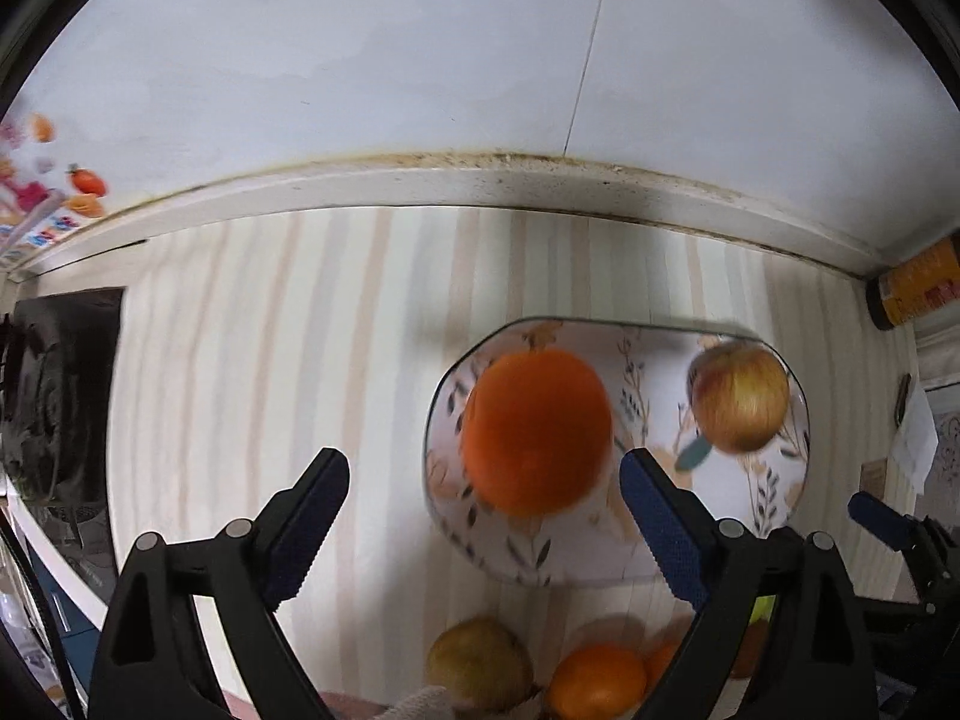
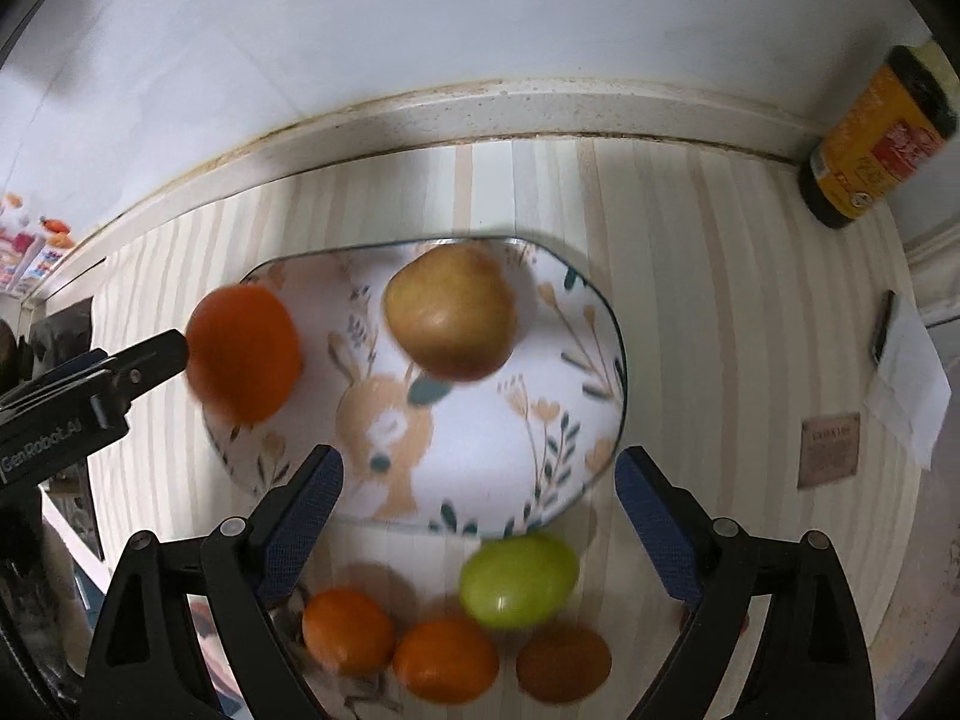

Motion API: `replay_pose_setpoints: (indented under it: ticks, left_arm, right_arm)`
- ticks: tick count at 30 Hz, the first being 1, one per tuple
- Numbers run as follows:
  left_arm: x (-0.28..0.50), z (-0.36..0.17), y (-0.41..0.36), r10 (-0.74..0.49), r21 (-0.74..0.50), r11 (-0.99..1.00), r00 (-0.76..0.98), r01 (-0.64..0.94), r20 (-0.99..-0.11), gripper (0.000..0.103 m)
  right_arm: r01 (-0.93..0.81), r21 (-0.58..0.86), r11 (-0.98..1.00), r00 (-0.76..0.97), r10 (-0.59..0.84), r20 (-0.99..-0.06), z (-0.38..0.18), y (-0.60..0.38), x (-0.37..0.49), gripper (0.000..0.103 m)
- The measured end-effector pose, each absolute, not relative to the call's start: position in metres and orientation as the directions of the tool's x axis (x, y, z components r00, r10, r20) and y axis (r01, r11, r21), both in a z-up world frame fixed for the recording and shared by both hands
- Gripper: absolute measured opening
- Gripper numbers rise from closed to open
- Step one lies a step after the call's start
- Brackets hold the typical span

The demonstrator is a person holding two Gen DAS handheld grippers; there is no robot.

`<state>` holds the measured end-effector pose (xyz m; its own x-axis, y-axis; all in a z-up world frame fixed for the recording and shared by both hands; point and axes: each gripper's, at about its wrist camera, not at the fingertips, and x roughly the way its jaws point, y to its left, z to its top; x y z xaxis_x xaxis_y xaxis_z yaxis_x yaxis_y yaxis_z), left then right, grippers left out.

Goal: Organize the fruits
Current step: 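Place the orange on the plate with the left tool while the right tool places the apple, then move both tools back toward the fruit cluster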

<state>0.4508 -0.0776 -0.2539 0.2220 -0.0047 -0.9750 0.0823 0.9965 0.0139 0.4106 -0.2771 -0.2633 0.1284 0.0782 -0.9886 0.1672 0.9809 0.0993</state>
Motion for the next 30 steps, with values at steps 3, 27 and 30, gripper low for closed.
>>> replay_pose_setpoints:
  ticks: [3, 27, 30]
  left_arm:
    - [0.425, -0.236, -0.077, -0.002, 0.021, 0.996, 0.256, 0.089, -0.967, 0.092]
    - [0.294, -0.125, -0.066, -0.042, 0.019, 0.991, 0.444, 0.132, -0.895, 0.092]
    - [0.286, -0.120, -0.061, -0.049, 0.006, 0.993, 0.449, 0.120, -0.892, 0.092]
  right_arm:
    - [0.169, 0.102, 0.980, 0.163, 0.074, -0.984, -0.245, -0.272, 0.389, 0.094]
    - [0.145, 0.082, 0.986, 0.395, 0.018, -0.918, -0.103, -0.241, 0.271, 0.094]
    - [0.143, 0.105, 0.984, 0.407, 0.038, -0.913, -0.094, -0.239, 0.262, 0.094]
